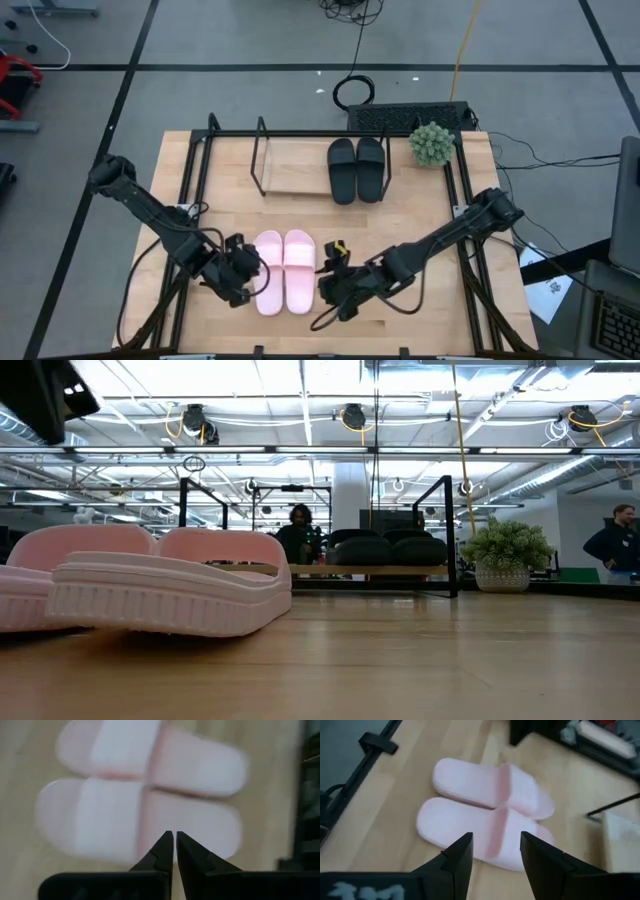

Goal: Pick and place slides into the shelf
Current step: Put the right pink slide on the shelf

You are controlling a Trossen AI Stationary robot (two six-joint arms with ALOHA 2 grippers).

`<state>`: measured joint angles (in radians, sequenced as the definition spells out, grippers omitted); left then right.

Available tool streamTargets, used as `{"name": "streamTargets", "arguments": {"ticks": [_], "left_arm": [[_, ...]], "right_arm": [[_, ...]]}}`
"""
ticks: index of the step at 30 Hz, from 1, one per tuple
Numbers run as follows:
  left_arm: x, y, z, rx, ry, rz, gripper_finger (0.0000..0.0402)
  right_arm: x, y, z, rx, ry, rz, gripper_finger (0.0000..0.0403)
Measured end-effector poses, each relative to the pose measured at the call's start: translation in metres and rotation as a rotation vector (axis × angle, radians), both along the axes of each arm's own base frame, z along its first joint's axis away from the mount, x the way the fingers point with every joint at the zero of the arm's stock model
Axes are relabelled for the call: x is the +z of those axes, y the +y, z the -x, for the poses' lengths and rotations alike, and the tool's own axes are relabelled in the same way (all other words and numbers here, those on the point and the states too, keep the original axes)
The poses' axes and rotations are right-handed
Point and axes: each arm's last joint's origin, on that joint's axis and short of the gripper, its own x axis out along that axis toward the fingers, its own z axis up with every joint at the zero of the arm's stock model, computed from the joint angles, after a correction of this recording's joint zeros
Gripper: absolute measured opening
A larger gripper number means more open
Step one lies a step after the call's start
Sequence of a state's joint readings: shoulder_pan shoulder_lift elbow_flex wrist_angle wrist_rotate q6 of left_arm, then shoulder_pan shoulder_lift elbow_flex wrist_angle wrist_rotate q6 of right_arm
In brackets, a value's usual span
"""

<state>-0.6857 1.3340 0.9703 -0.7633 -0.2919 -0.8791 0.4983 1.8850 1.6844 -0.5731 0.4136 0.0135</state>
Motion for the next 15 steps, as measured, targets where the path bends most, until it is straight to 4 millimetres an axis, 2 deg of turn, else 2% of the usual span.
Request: {"name": "streamTargets", "arguments": {"ticks": [6, 10, 15], "left_arm": [[0.0, 0.013, 0.017, 0.068, 0.115, -0.079, 0.0024], [0.006, 0.021, 0.028, 0.093, 0.121, -0.13, 0.0024], [0.017, 0.029, 0.04, 0.097, 0.097, -0.157, 0.0024]], "right_arm": [[-0.03, -0.003, -0.02, -0.046, 0.025, -0.01, 0.0155], [-0.047, -0.004, -0.031, -0.044, 0.046, -0.036, 0.0155], [-0.057, -0.015, -0.039, -0.121, 0.058, -0.051, 0.0155]]}}
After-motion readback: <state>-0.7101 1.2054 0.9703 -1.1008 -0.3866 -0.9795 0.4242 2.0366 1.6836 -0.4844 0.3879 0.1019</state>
